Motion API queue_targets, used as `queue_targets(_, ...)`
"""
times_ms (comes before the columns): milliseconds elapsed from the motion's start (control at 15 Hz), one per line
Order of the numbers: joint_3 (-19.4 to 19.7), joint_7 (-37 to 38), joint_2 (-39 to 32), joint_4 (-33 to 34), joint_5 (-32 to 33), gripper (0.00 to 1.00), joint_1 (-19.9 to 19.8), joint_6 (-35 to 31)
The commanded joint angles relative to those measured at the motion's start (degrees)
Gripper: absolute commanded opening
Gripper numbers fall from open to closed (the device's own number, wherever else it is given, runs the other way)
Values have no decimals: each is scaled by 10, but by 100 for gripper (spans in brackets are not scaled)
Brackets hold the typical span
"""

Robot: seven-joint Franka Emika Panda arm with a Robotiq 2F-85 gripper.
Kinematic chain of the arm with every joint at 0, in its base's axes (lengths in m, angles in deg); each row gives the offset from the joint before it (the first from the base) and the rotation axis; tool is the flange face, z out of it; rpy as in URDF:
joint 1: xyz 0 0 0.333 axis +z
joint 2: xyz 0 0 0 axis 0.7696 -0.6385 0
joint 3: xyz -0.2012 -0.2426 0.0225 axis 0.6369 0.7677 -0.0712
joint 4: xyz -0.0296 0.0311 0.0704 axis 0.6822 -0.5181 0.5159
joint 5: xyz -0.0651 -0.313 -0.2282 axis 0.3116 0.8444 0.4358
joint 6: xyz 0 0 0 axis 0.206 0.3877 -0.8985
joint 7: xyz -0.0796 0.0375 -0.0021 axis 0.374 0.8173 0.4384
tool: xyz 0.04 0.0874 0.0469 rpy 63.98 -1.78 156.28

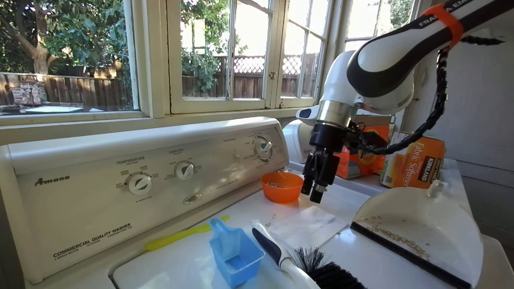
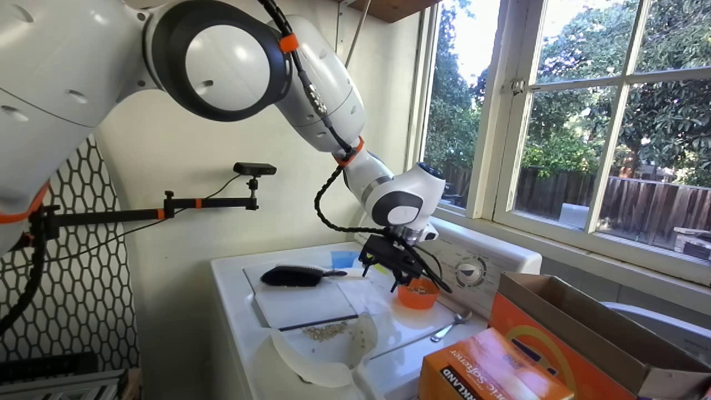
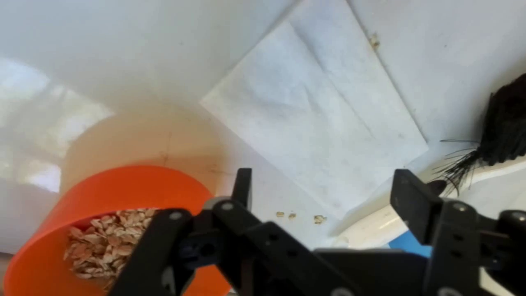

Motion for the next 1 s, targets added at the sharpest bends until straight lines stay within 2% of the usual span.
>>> queue_targets(0,33,61,21,-9,13,100,33,11)
queue_targets(333,42,124,40,-15,18,100,54,34)
queue_targets(600,55,170,31,-8,49,100,80,68)
queue_targets(933,76,227,13,-12,99,100,113,54)
